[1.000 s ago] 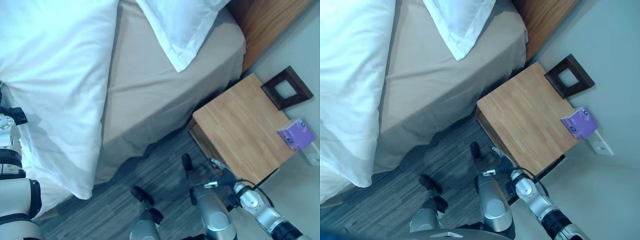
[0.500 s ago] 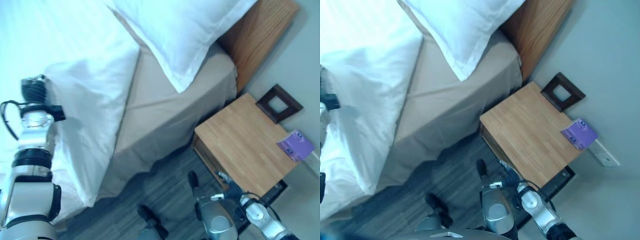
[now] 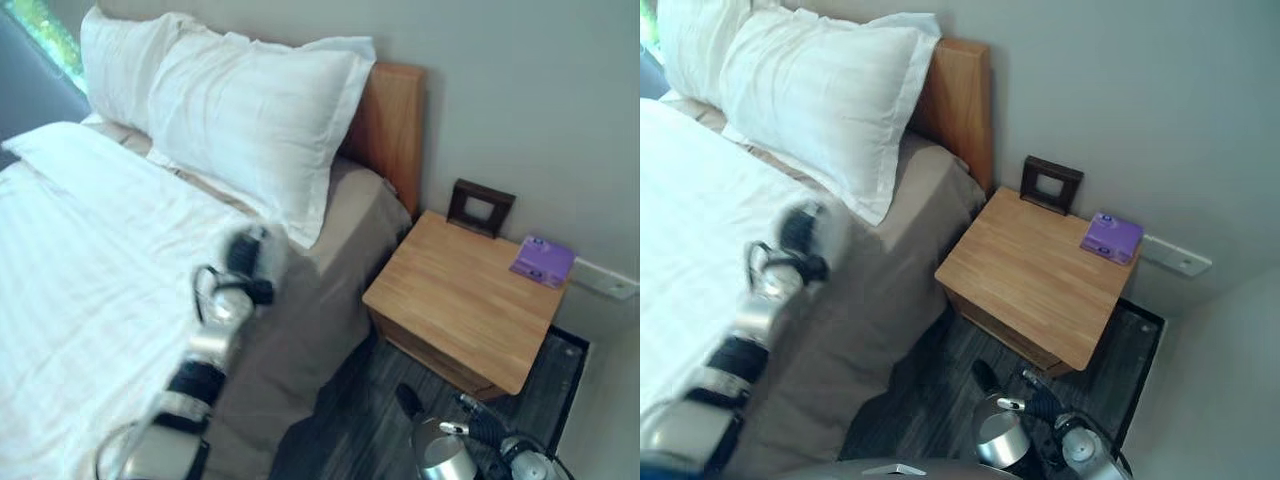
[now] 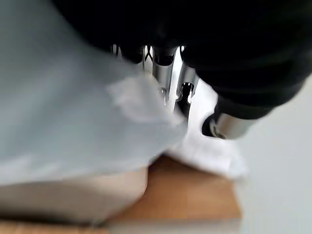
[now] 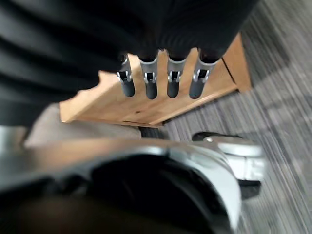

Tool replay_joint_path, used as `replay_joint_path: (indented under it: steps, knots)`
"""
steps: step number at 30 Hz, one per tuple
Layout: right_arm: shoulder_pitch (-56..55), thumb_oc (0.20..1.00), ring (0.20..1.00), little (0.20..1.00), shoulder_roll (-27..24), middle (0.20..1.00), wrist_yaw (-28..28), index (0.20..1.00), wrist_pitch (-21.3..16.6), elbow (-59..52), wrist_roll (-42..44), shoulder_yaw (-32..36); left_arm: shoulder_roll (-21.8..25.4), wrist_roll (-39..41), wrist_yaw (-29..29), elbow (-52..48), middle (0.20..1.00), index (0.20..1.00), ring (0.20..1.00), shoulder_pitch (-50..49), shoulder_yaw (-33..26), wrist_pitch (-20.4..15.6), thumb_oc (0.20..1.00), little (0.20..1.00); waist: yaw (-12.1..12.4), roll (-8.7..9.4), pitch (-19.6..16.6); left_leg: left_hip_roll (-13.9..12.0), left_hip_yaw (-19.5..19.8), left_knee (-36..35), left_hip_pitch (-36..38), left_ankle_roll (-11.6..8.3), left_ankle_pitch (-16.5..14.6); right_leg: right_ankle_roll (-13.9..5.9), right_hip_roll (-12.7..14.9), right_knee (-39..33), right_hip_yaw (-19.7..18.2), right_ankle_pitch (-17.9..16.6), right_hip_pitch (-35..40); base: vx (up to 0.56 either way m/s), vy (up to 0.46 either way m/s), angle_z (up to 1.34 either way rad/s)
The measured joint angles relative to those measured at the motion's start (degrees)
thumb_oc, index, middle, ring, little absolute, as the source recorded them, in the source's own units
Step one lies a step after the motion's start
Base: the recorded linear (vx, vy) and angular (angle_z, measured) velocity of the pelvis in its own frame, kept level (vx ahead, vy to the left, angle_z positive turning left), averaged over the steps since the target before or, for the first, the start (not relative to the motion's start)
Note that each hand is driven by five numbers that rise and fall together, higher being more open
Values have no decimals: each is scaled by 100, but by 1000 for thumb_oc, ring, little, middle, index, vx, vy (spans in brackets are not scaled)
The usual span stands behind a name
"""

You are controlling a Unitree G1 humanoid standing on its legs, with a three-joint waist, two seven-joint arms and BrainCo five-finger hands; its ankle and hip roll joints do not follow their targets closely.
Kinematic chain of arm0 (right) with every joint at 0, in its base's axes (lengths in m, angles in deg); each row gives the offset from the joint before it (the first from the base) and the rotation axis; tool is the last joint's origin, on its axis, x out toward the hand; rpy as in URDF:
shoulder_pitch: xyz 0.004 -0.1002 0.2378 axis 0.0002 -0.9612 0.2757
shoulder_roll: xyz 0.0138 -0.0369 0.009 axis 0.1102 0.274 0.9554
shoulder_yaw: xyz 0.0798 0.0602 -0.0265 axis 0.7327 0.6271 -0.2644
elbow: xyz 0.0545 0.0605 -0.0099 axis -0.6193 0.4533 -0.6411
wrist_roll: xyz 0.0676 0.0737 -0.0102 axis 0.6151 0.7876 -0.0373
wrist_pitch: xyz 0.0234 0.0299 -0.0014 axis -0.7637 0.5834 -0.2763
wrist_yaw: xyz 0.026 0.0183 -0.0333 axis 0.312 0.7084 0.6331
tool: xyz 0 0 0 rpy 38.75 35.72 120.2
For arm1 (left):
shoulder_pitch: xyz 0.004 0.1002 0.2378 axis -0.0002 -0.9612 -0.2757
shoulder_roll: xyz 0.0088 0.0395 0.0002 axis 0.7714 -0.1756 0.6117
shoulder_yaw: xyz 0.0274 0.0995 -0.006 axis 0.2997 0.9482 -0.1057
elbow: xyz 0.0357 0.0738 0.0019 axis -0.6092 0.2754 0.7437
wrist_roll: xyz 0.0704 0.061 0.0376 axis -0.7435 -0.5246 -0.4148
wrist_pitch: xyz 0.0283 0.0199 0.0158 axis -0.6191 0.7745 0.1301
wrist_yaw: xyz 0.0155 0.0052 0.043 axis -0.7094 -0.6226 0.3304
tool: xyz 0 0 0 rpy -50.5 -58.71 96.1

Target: Making the bed.

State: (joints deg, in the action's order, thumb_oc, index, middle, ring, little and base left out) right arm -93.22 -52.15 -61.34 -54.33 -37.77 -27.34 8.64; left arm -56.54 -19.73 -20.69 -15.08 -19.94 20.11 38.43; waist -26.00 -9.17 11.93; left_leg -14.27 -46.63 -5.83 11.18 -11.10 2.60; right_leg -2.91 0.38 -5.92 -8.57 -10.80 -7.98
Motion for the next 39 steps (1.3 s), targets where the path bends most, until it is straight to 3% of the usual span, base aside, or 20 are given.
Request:
replay_joint_path:
  steps: [2,8,13,17,21,24,26,27,28,31,32,35,36,39]
  knots:
    - [14,1000,1000,1000,-24,1000,-1,1000,-1,17,1,15,-392,11,-248,-81,1000,1000,1000,-356,331,67,1000,1000,-108,-87,24,31,-51,1,51,25,-18,-27,2,-1,-65,-7,5,-13,45,-16]
    - [258,1000,1000,1000,-150,1000,26,1000,5,143,-13,-11,-542,220,-930,-126,1000,1000,1000,-1089,954,152,1000,1000,-124,-300,268,135,-118,-2,96,51,-146,-86,101,-5,-144,3,14,-18,28,-6]
    - [373,1000,1000,1000,-136,1000,-37,1000,15,234,-53,-74,-571,675,-1192,-173,1000,1000,1000,-1738,1126,263,1000,1000,-125,-270,330,141,-102,-2,95,34,-161,-104,101,-6,-137,4,18,-2,-10,1]
    - [313,1000,1000,1000,-142,1000,-193,1000,-1,186,-117,-61,-62,808,-1285,-1272,1000,1000,1000,-2085,895,242,1000,1000,26,-107,393,107,56,-1,88,60,-141,-111,114,-5,-15,-1,94,-8,-30,13]
    - [232,1000,1000,1000,-380,1000,-431,1000,-6,-296,-464,-55,293,1362,-1262,-2597,1000,1000,1000,-2326,-334,115,1000,1000,471,50,274,0,391,-1,45,85,-120,-112,117,-2,301,37,266,1,-77,36]
    - [243,1000,1000,1000,-454,1000,-613,1000,-117,-601,-564,97,601,1861,-1232,-3516,1000,1000,1000,-2353,-942,-311,1000,1000,899,181,50,-53,765,10,-7,134,-8,-118,129,3,616,87,449,36,-57,61]
    - [201,1000,1000,1000,-546,1000,-673,1000,-131,-886,-726,226,1231,2531,-1400,-4689,1000,1000,1000,-2607,-1645,-340,1000,1000,1092,316,-63,-116,992,-1,-37,88,-64,-121,151,-2,857,171,581,59,-26,60]
    - [164,1000,1000,1000,-547,1000,-740,1000,-139,-891,-782,336,1561,2837,-1544,-4931,1000,1000,1000,-2587,-2042,-662,1000,1000,1228,366,-233,-100,1149,2,-81,139,-13,-123,174,-6,1008,212,634,56,-14,56]
    - [195,1000,1000,1000,-594,1000,-767,1000,-139,-906,-785,347,1737,2996,-1581,-4989,1000,1000,1000,-2607,-2321,-768,1000,1000,1403,379,-393,-103,1178,2,-102,127,-23,-136,185,-3,1042,231,664,55,-27,48]
    - [285,1000,1000,1000,-607,1000,-835,1000,-141,-923,-798,448,1678,3370,-1596,-4884,1000,1000,1000,-2625,-2778,-1078,1000,1000,1608,470,-738,-75,1574,1,-114,105,-20,-176,260,-4,1401,315,908,62,-34,59]
    - [343,200,200,200,-607,200,-884,200,-138,-924,-796,443,1562,3374,-1533,-4761,1000,1000,1000,-2635,-2743,-1175,1000,1000,1679,544,-789,-69,1668,1,-128,109,-24,-232,282,-13,1503,369,963,61,-35,67]
    - [681,200,200,200,-608,200,-998,200,-132,-997,-790,451,1345,3346,-1233,-4145,1000,1000,1000,-2755,-2525,-1229,1000,1000,1918,677,-925,-41,2004,2,-275,177,-3,-272,360,-31,1805,473,1031,57,-25,59]
    - [888,200,200,200,-615,200,-1016,200,-137,-1143,-787,473,1344,3340,-1096,-3973,1000,1000,1000,-2853,-2523,-1208,1000,1000,2004,807,-907,-41,2108,3,-388,217,29,-272,367,-27,1886,477,1017,89,-24,50]
    - [933,200,200,200,-700,200,-1003,200,-129,-1705,-543,701,1062,2991,-1002,-3493,1000,1000,1000,-3050,-2408,-1076,1000,1000,2045,843,-874,-25,2308,2,-471,232,68,-276,393,-29,2061,488,1059,56,-14,33]
